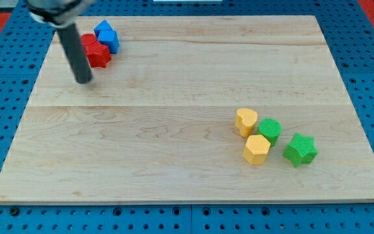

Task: Move red blocks and blue blocks towards top right corner of the board

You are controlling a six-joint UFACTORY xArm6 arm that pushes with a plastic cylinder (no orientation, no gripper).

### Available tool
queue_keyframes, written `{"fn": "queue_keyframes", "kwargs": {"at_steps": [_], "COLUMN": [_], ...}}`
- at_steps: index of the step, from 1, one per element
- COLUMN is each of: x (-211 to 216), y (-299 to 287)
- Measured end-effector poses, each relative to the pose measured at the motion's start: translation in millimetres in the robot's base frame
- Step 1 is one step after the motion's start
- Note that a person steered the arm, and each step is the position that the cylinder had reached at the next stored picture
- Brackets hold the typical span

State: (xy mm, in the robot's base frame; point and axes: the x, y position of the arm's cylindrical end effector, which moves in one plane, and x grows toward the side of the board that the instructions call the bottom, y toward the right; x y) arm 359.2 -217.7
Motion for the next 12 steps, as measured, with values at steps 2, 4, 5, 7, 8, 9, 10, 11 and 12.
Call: {"fn": "queue_keyframes", "kwargs": {"at_steps": [2, 4, 5, 7, 8, 9, 10, 11, 12], "x": [-105, -139, -140, -120, -120, -120, -111, -95, -87], "y": [19, 6, 81, 154, 94, 50, 13, 5, -20]}}
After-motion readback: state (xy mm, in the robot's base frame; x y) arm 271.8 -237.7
